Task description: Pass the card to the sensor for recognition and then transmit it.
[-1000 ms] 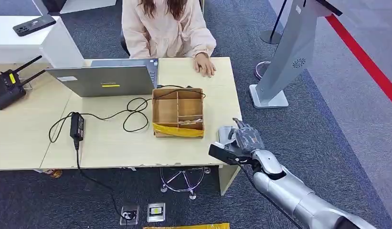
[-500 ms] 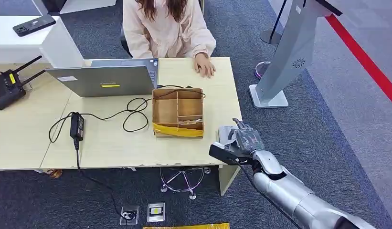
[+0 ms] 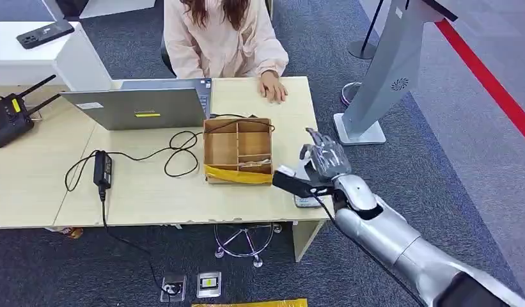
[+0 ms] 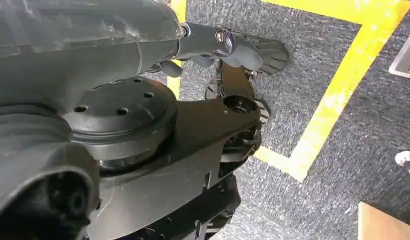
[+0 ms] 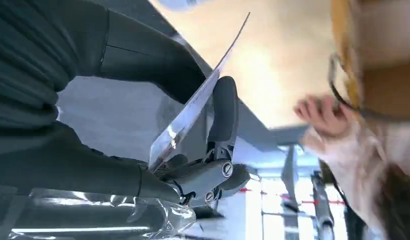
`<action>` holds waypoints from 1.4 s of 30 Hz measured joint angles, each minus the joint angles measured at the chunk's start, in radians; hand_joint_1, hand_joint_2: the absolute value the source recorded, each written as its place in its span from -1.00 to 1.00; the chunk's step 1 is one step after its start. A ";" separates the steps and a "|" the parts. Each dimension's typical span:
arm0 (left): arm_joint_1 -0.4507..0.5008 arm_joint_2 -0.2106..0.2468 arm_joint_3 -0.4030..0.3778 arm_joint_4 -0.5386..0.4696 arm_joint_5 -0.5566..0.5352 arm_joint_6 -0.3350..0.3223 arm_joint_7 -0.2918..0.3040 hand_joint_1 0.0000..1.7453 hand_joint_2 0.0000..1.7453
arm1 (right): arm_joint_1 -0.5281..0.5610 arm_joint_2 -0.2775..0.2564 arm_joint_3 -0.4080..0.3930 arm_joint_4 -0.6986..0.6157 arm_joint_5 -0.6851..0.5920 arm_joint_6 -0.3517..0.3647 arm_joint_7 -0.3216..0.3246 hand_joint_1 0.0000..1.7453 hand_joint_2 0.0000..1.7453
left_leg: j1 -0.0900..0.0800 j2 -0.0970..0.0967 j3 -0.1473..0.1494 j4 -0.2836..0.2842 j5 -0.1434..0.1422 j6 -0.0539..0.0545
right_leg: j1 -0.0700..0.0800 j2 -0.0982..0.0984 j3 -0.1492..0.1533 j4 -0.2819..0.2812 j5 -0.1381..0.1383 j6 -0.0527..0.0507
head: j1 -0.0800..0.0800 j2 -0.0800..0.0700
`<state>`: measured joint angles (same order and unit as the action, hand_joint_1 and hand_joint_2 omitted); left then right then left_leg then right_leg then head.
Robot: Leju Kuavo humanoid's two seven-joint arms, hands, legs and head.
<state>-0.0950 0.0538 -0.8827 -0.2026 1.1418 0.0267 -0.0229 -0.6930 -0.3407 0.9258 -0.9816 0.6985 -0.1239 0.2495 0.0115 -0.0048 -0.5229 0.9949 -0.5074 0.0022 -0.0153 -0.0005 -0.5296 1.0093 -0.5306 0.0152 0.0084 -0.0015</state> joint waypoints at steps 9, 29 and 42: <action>-0.003 0.000 -0.011 0.000 0.011 -0.002 0.000 -1.00 -1.00 | -0.179 0.065 0.021 -0.070 0.001 0.073 -0.011 1.00 1.00 | 0.000 -0.001 -0.001 0.000 0.000 0.000 | 0.000 -0.002 0.000 0.000 0.000 0.000 | 0.000 0.000; -0.002 0.000 -0.048 0.000 0.017 -0.002 0.000 -1.00 -1.00 | -0.313 0.157 0.098 -0.004 -0.023 0.096 -0.027 1.00 1.00 | 0.000 -0.001 -0.003 0.000 0.000 0.000 | 0.000 -0.002 -0.003 0.000 0.000 0.000 | 0.000 0.000; -0.001 0.013 -0.049 0.000 0.023 0.029 0.000 -1.00 -1.00 | -0.283 0.236 0.140 0.169 -0.037 0.047 -0.086 1.00 1.00 | 0.000 -0.001 -0.003 0.000 0.000 0.000 | 0.000 -0.002 -0.003 0.000 0.000 0.000 | 0.000 0.000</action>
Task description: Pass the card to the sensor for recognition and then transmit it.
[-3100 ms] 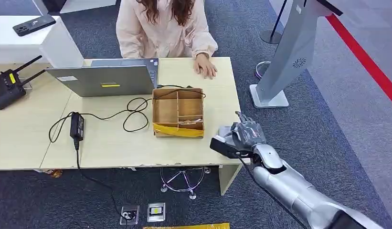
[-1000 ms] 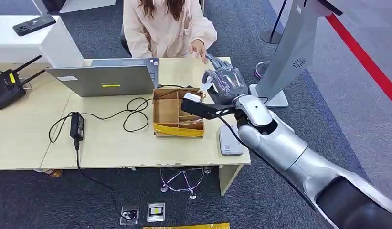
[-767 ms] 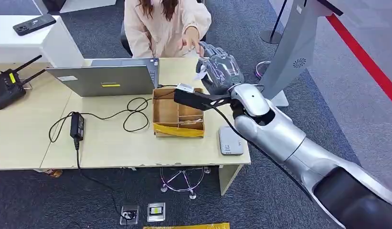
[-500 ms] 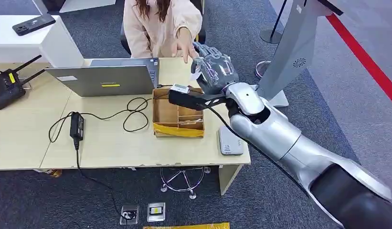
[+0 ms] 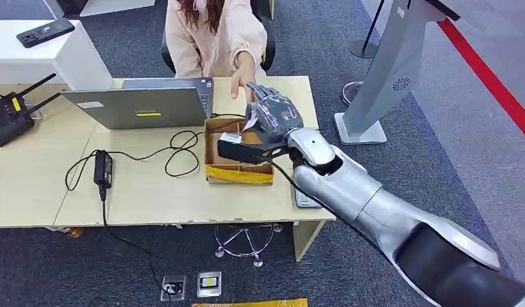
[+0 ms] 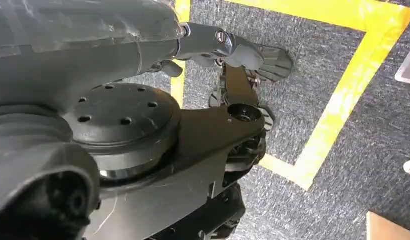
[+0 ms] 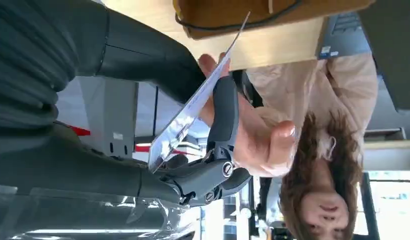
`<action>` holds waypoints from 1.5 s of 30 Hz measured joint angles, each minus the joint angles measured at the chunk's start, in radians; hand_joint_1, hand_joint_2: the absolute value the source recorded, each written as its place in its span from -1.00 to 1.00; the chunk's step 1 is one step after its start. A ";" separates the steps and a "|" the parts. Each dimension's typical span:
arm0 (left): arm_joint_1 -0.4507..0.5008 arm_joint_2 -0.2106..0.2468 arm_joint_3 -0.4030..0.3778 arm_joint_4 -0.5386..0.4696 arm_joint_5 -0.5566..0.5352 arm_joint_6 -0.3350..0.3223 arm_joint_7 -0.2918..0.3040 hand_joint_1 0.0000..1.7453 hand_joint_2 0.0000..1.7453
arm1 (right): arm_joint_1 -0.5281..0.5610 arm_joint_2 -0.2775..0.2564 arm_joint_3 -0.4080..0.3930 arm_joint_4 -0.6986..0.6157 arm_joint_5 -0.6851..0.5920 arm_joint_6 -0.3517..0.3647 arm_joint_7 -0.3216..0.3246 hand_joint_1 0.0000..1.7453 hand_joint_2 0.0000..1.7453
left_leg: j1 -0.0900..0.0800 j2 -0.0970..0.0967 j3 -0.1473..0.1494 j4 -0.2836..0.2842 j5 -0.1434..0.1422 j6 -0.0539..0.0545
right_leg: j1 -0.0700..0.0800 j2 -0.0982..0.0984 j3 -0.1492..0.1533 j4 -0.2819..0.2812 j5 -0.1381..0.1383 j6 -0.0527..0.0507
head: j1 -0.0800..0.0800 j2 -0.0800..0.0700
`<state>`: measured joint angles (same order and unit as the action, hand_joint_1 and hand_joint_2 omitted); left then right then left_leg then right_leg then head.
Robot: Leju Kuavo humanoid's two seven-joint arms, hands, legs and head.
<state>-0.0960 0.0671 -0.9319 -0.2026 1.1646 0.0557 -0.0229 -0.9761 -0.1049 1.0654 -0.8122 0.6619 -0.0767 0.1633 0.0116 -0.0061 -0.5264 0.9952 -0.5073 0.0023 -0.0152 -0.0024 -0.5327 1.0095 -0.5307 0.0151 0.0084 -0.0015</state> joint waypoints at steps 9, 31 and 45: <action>0.004 -0.001 -0.001 0.000 0.017 -0.009 0.028 -1.00 -1.00 | 0.002 0.015 0.003 0.069 0.003 0.002 0.013 1.00 1.00 | 0.000 0.000 0.000 0.000 0.000 0.000 | 0.000 0.000 0.000 0.000 0.000 0.000 | 0.000 0.000; 0.009 -0.013 0.000 0.002 0.062 0.000 0.009 -1.00 -1.00 | -0.058 0.013 0.001 0.142 0.017 -0.020 0.022 -1.00 1.00 | 0.000 0.000 -0.001 0.000 0.000 0.000 | 0.000 0.000 -0.001 0.000 0.000 0.000 | 0.000 0.000; 0.009 -0.015 0.000 0.003 0.071 0.019 0.019 -1.00 -1.00 | -0.059 0.008 -0.007 0.160 0.060 -0.130 0.066 -1.00 -1.00 | 0.000 0.001 0.000 0.001 0.000 0.000 | 0.000 0.002 -0.001 0.000 0.000 0.000 | 0.000 0.000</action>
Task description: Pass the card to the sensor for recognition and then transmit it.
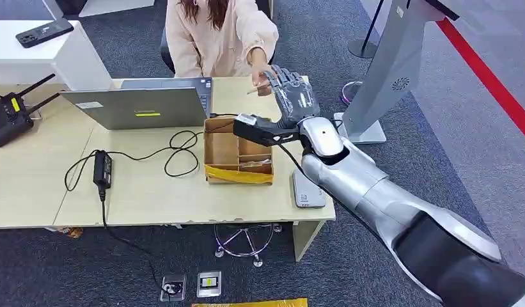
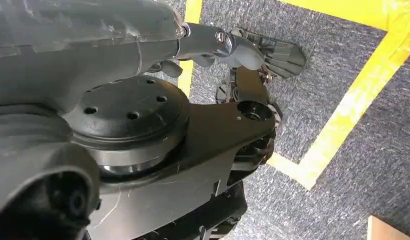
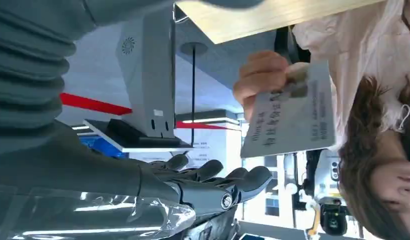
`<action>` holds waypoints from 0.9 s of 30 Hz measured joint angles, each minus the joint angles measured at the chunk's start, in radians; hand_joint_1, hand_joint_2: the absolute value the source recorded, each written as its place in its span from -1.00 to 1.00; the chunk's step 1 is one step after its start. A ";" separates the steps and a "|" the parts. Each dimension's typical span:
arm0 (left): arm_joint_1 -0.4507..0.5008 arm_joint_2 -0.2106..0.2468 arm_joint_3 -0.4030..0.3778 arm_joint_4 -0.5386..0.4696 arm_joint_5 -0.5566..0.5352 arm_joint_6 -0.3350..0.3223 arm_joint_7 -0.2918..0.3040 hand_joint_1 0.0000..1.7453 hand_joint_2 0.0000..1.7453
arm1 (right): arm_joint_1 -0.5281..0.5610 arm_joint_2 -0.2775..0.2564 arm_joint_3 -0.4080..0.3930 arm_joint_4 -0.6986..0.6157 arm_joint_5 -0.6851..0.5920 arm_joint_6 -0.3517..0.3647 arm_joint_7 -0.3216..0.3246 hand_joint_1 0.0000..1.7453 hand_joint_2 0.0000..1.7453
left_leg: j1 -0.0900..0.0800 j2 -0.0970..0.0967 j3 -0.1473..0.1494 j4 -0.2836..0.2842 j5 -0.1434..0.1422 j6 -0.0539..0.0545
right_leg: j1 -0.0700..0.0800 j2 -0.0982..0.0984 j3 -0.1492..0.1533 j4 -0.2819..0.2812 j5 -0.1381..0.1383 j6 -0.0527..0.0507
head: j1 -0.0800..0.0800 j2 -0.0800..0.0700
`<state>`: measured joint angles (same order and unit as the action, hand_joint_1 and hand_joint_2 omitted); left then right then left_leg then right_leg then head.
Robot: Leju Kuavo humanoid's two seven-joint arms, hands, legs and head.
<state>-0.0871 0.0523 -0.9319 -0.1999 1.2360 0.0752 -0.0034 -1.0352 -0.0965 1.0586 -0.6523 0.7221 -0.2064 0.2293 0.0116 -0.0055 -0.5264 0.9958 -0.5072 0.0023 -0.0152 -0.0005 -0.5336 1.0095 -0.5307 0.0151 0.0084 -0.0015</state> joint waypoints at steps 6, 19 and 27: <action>0.000 0.000 0.000 0.000 0.002 -0.002 -0.002 -1.00 -1.00 | 0.000 -0.002 -0.002 0.000 0.008 -0.006 0.010 -1.00 -1.00 | 0.000 0.000 0.000 0.000 0.000 0.000 | 0.000 0.000 0.000 0.000 0.000 0.000 | 0.000 0.000; 0.000 0.001 0.000 0.000 0.021 0.009 0.005 -1.00 -1.00 | 0.193 -0.023 -0.084 -0.140 -0.148 -0.154 0.061 -1.00 -1.00 | 0.000 0.000 0.002 0.000 0.000 0.000 | 0.000 0.000 0.000 0.000 0.000 0.000 | 0.001 0.000; 0.000 0.018 0.000 0.000 0.021 0.013 -0.006 -1.00 -1.00 | 0.368 -0.068 -0.141 -0.335 -0.106 -0.216 0.118 -1.00 -1.00 | 0.001 0.000 0.002 0.000 0.000 0.000 | 0.001 0.000 -0.001 0.000 0.000 0.000 | 0.000 0.000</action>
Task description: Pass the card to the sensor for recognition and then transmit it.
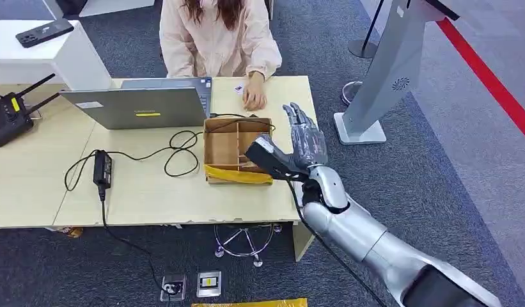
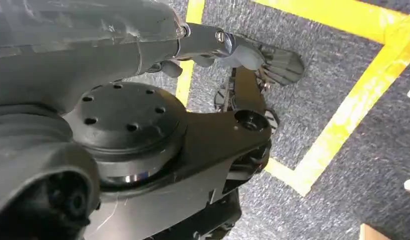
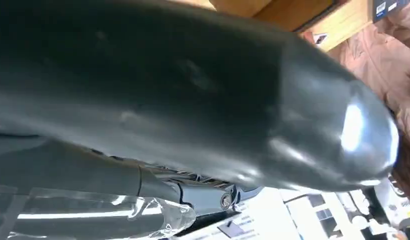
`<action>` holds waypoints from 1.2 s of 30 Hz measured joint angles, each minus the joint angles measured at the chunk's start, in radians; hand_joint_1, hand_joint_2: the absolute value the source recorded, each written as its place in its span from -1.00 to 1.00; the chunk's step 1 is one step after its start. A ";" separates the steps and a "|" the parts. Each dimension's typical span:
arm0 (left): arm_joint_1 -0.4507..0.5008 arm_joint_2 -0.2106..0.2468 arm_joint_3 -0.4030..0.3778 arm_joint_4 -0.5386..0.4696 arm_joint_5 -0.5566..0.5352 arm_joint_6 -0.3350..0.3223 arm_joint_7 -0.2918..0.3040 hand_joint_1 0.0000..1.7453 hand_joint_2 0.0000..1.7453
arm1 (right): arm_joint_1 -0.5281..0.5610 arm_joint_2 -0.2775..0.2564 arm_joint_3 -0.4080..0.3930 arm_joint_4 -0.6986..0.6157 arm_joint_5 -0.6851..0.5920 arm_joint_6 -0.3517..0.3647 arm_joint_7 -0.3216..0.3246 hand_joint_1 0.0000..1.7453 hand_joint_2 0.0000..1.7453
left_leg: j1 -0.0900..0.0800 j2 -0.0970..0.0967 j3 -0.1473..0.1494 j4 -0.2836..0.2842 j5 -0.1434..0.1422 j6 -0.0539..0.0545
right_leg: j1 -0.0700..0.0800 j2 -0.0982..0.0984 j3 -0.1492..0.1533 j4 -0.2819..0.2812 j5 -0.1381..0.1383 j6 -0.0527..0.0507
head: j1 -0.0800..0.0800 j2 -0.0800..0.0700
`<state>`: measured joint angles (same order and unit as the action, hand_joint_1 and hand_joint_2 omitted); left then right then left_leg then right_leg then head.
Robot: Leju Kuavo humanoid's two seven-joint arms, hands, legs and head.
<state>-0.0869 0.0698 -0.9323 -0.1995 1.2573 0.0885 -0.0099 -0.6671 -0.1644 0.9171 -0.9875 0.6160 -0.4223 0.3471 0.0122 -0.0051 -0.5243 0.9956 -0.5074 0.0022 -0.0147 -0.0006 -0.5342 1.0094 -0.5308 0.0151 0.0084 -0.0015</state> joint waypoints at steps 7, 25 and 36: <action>-0.001 0.012 0.000 0.000 0.000 -0.003 -0.012 -1.00 -1.00 | 0.115 -0.025 -0.040 -0.139 0.071 0.006 0.031 -1.00 1.00 | 0.000 0.001 0.000 0.000 0.000 0.000 | 0.000 0.001 0.000 0.000 0.000 0.000 | 0.001 0.000; -0.001 0.013 -0.004 0.000 0.003 -0.007 -0.016 -1.00 -1.00 | 0.257 -0.024 -0.057 -0.285 0.501 0.108 0.225 -1.00 1.00 | 0.000 0.002 0.000 0.000 0.000 0.000 | 0.000 0.001 0.000 0.000 0.000 0.000 | 0.000 0.000; -0.002 0.012 -0.010 0.000 0.011 -0.009 -0.016 -1.00 -1.00 | 0.261 0.038 -0.059 -0.247 0.534 0.138 0.154 -1.00 1.00 | 0.000 0.002 -0.001 0.000 0.000 0.000 | 0.000 0.000 0.000 0.000 0.000 0.000 | 0.000 0.000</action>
<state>-0.0890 0.0816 -0.9422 -0.1999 1.2680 0.0797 -0.0259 -0.4057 -0.1266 0.8583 -1.2344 1.1498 -0.2838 0.5009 0.0122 -0.0035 -0.5251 0.9953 -0.5075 0.0020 -0.0146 -0.0001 -0.5346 1.0095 -0.5308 0.0151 0.0084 -0.0015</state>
